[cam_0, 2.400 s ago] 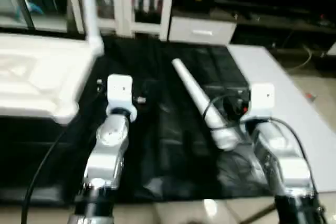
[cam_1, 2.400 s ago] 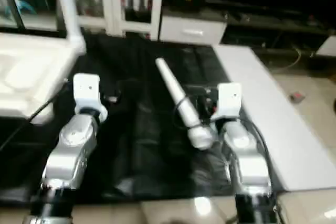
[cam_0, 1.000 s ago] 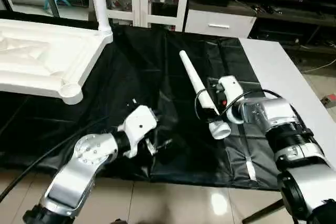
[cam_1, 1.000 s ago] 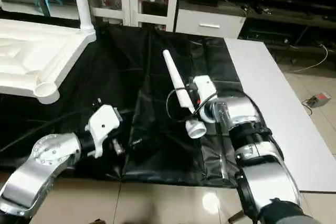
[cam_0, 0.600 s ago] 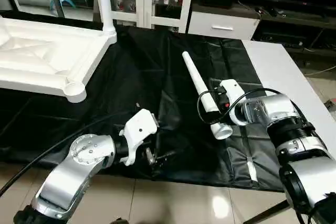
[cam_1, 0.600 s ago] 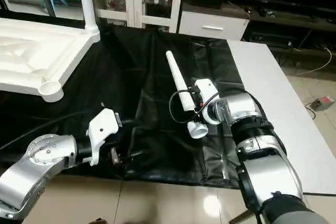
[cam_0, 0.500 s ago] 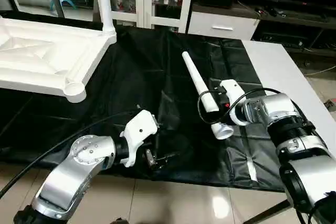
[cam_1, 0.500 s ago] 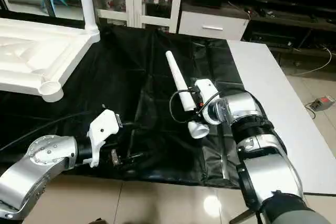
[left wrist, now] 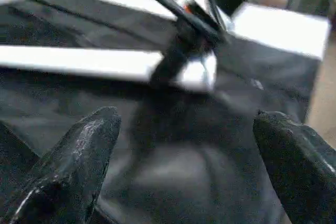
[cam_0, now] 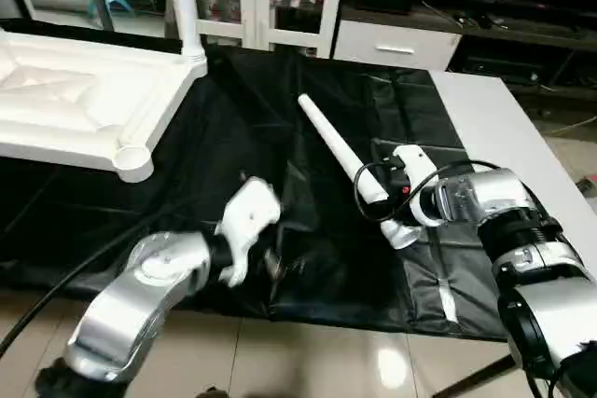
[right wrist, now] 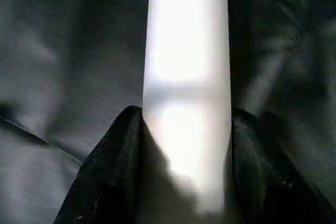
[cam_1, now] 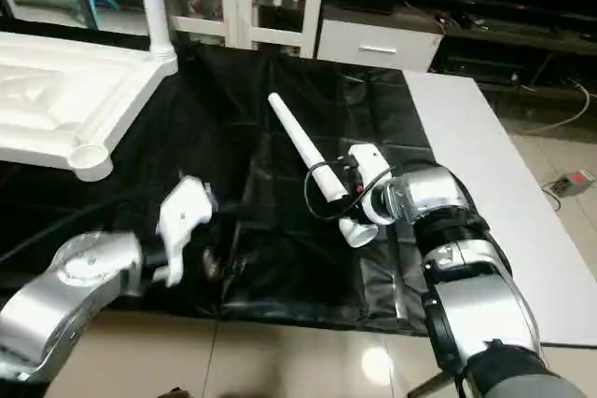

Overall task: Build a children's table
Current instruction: Pick table leg

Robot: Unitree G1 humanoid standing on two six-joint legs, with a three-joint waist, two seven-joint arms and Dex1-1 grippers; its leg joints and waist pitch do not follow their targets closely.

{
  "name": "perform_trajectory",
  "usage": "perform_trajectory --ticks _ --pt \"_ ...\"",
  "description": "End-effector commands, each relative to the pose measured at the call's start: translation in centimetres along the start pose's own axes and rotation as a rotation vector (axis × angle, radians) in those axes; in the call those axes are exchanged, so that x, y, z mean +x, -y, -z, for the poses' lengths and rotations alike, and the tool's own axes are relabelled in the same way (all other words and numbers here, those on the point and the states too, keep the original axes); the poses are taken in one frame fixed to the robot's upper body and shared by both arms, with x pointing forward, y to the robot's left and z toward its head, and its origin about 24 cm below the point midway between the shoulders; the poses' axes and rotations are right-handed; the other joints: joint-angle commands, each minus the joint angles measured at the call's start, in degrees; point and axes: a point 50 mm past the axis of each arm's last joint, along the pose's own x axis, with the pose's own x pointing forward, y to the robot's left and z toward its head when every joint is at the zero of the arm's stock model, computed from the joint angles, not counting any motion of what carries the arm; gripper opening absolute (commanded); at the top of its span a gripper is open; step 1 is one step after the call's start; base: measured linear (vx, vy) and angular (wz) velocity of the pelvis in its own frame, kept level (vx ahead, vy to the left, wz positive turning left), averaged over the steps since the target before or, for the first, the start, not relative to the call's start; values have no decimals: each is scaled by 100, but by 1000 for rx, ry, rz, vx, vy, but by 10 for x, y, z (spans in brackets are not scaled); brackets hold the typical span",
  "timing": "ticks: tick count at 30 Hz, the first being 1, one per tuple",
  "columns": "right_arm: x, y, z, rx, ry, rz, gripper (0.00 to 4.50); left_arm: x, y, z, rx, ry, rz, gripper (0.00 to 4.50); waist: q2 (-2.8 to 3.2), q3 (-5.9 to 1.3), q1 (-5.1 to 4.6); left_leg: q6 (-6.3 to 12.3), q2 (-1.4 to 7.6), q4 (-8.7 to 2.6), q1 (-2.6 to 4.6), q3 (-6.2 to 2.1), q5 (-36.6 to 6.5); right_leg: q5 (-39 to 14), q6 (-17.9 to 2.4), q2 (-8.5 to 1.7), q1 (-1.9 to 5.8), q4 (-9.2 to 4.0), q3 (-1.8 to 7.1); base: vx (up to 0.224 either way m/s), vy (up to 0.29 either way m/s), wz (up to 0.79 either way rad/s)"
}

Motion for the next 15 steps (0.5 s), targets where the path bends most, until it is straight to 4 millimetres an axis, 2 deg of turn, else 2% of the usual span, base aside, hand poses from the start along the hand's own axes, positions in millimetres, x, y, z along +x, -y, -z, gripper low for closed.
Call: perform_trajectory --ticks 1,2,3,4,5,6,7,9,10,11,12,13,15 --pt "-12 1 -13 12 86 -33 191 1 -6 -6 -22 28 -41 450 -4 -332 12 -164 292 -503 24 -71 -960 -1194 -1125 -335 302 -389 289 0 0 0" --pt "-21 -3 -20 41 178 -105 191 6 -11 -16 -58 97 -80 450 -24 -331 10 -132 299 -501 30 -74 -933 -1197 -1119 -339 296 -397 282 0 0 0" --pt "-30 -5 -23 63 255 -166 191 11 -12 -24 -102 143 -83 450 -56 -318 39 -117 281 -496 14 -60 -864 -1182 -1055 -337 330 -402 297 0 0 0" --pt "-38 -7 -25 74 309 -207 191 15 -13 -29 -133 174 -81 450 -41 -343 69 -84 308 -477 67 -55 -760 -930 -1106 -339 299 -381 301 0 0 0" --pt "-38 -7 -25 74 309 -207 191 15 -13 -29 -133 174 -81 450 -48 -343 78 -70 306 -490 38 -66 -694 -857 -1115 -334 325 -373 289 0 0 0" --pt "-48 -11 -24 87 375 -283 191 21 -12 -36 -170 207 -67 450 -39 -343 91 -50 302 -491 46 -64 -658 -773 -1134 -321 309 -365 276 0 0 0" --pt "-53 -16 -23 78 409 -333 191 24 -12 -39 -206 223 -61 450 -71 -334 106 -16 288 -484 42 -51 -627 -724 -1096 -320 321 -381 287 0 0 0" --pt "-63 -28 -20 38 463 -436 191 30 -10 -45 -289 262 -42 450 -3 -350 139 47 301 -468 42 -65 -532 -462 -1190 -332 339 -345 283 0 0 0" --pt "-65 -31 -19 24 475 -461 191 31 -9 -46 -314 273 -35 450 -43 -342 137 79 303 -473 33 -65 -579 -550 -1197 -335 346 -375 275 0 0 0" --pt "-65 -31 -19 24 475 -461 191 31 -9 -46 -314 273 -35 450 -57 -344 136 83 300 -476 24 -71 -619 -657 -1199 -340 348 -383 269 0 0 0" --pt "-71 -38 -16 18 497 -530 191 34 -10 -51 -337 298 -36 450 -28 -329 120 61 298 -490 34 -70 -763 -944 -1158 -335 323 -431 268 0 0 0" --pt "-76 -46 -12 10 521 -602 191 37 -12 -58 -390 338 -32 450 3 -301 146 35 286 -487 49 -53 -956 -1218 -1067 -338 317 -487 286 0 0 0" --pt "-80 -52 -7 6 535 -659 191 40 -14 -65 -444 374 -26 450 -20 -322 183 16 295 -484 62 -84 -1035 -1445 -987 -351 317 -501 267 0 0 0"
